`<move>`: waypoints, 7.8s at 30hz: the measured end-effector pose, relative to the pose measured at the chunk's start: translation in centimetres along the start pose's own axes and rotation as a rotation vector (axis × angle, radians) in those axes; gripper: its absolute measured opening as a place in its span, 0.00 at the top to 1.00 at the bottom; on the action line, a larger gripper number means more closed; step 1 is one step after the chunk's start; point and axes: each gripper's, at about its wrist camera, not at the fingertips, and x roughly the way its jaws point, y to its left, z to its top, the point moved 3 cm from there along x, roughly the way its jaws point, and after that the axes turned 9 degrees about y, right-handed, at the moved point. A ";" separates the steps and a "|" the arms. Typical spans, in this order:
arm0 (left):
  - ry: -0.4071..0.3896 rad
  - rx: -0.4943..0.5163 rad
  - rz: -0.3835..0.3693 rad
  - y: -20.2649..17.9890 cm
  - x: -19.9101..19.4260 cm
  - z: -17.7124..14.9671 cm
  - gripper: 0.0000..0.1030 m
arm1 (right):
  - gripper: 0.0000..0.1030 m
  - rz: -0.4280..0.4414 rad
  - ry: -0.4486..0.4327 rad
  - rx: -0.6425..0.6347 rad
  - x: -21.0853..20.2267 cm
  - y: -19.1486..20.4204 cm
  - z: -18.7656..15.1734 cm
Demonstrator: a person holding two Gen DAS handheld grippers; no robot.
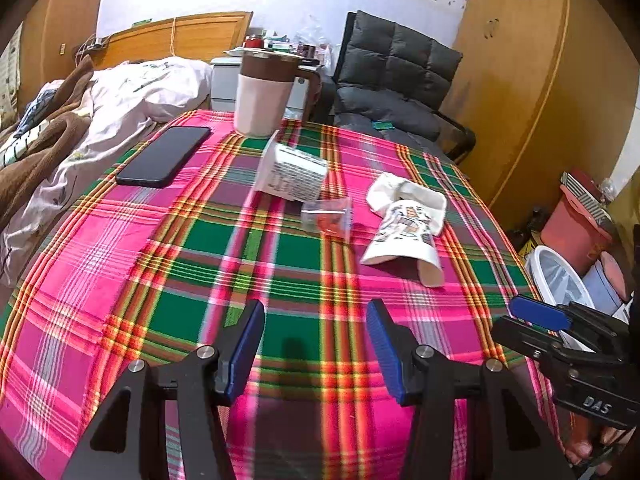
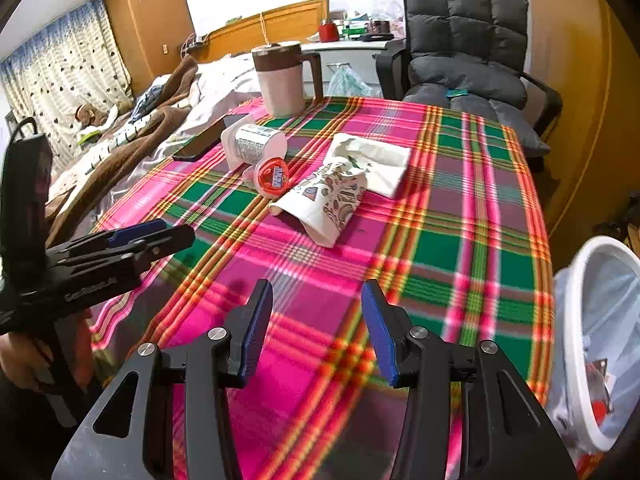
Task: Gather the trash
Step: 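Move both tools back toward the remaining items on the table, then grasp the white patterned paper cup with the right tool while the left tool grasps the clear cup, then carry the paper cup and clear cup over the white bin with both tools, then open both tools to drop the cups into the bin, then move both tools back toward the yogurt cup and tissue on the table, then grasp the white yogurt cup with the left tool while the right tool grasps the tissue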
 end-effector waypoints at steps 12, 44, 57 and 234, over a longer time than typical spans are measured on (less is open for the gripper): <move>-0.004 -0.028 -0.029 1.8 0.9 1.5 0.49 | 0.53 -0.066 0.045 -0.042 3.5 0.3 2.4; 0.061 -0.074 0.071 -1.3 7.6 6.7 0.70 | 0.76 -0.031 -0.065 0.067 -0.1 -3.9 0.9; 0.032 -0.055 0.072 -1.3 6.2 5.8 0.95 | 0.76 -0.023 -0.090 0.091 -1.2 -4.5 0.1; 0.016 0.108 -0.012 2.6 8.4 11.6 0.80 | 0.54 0.206 0.039 0.167 5.4 -10.3 6.7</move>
